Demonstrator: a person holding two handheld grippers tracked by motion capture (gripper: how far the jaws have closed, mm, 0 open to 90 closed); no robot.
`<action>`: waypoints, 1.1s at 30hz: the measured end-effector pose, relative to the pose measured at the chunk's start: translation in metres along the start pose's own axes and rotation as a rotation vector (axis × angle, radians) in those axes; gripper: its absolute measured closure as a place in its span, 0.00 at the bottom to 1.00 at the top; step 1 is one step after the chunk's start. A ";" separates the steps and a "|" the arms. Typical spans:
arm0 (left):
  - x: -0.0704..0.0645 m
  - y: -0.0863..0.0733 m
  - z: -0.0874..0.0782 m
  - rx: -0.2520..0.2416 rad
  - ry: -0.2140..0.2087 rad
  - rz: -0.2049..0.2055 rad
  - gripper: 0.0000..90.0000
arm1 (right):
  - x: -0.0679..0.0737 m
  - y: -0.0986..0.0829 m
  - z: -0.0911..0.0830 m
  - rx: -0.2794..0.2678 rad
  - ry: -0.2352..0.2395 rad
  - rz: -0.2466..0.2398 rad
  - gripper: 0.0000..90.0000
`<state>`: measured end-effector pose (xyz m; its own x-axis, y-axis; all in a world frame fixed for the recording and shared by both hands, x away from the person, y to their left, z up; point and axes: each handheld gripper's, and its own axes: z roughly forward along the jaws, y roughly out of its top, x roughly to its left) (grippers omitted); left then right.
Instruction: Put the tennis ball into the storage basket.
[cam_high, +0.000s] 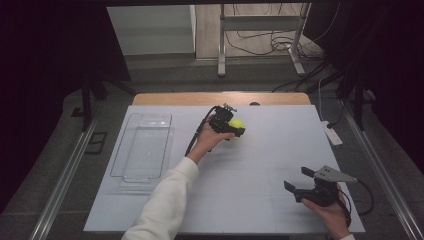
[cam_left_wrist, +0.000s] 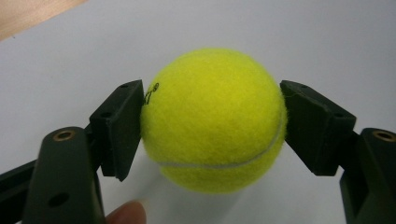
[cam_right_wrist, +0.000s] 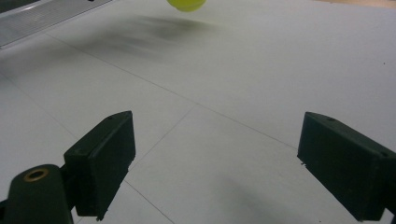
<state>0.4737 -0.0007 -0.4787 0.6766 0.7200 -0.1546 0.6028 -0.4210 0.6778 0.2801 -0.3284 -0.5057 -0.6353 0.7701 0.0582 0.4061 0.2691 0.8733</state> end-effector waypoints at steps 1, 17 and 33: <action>-0.001 0.000 -0.003 -0.008 -0.005 0.004 0.30 | 0.000 0.000 0.000 0.000 0.000 -0.001 0.13; -0.007 -0.007 -0.031 -0.070 -0.025 0.018 0.30 | 0.000 0.000 0.000 0.004 -0.008 -0.004 0.13; -0.013 -0.009 -0.040 -0.082 -0.028 0.044 0.30 | 0.001 0.000 0.000 0.000 -0.006 -0.003 0.13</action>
<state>0.4423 0.0161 -0.4541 0.7135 0.6860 -0.1426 0.5365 -0.4039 0.7410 0.2795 -0.3280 -0.5055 -0.6323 0.7729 0.0527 0.4045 0.2713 0.8734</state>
